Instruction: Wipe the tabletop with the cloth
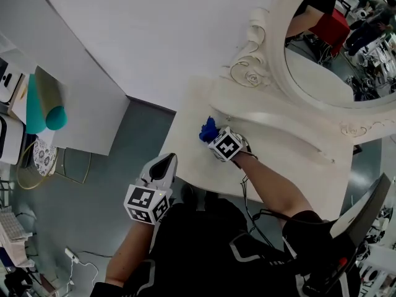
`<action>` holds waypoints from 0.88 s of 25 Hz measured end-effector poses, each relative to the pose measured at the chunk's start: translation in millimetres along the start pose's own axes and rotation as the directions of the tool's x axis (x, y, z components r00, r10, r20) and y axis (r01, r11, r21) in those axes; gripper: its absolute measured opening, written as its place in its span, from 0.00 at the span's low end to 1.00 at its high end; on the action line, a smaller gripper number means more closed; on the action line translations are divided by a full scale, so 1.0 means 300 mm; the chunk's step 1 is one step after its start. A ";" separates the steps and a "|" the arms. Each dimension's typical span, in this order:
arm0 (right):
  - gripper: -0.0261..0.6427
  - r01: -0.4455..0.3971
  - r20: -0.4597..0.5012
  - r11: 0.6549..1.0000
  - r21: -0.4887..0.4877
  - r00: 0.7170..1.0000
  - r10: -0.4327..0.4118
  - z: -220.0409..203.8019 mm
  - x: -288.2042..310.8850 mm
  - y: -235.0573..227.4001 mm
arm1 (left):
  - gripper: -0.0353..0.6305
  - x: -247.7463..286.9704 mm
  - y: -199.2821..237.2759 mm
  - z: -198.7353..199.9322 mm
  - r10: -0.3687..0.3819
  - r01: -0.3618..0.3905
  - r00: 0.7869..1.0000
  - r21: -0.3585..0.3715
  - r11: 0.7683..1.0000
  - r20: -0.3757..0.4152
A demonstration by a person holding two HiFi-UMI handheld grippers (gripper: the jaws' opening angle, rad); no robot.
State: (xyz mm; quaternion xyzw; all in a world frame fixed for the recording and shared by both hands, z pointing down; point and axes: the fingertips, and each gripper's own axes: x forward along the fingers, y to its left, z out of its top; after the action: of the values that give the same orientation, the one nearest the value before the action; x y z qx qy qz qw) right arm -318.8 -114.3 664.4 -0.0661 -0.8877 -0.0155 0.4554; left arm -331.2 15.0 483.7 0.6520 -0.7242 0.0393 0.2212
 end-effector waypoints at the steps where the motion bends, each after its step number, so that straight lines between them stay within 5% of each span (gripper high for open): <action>1: 0.22 -0.017 -0.012 1.000 -0.013 1.000 0.017 -0.019 -0.009 0.041 | 0.07 -0.001 -0.002 -0.004 -0.012 0.012 1.000 -0.001 1.000 -0.001; 11: 0.22 -0.164 -0.054 0.982 -0.090 0.986 0.159 -0.190 -0.121 0.524 | 0.07 0.003 -0.037 -0.010 -0.123 0.123 0.992 -0.001 0.992 0.009; 15: 0.22 -0.233 -0.035 0.972 0.011 0.972 0.233 -0.223 -0.152 0.594 | 0.07 0.003 -0.063 -0.023 -0.149 0.149 0.989 -0.006 0.989 0.003; 18: 0.22 -0.111 0.028 0.989 0.101 0.994 0.109 -0.185 -0.163 0.411 | 0.07 -0.002 -0.070 -0.020 -0.154 0.154 0.988 0.000 0.988 -0.004; 22: 0.22 0.132 0.002 0.987 0.086 0.991 -0.133 -0.148 -0.158 0.058 | 0.07 -0.013 -0.074 -0.026 -0.152 0.152 0.988 0.008 0.988 -0.017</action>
State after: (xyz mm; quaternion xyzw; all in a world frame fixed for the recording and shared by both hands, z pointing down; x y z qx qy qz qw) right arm -253.4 -105.9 651.4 0.0128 -0.8918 -0.0073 0.4523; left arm -307.7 18.2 484.1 0.7060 -0.6703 0.0309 0.2266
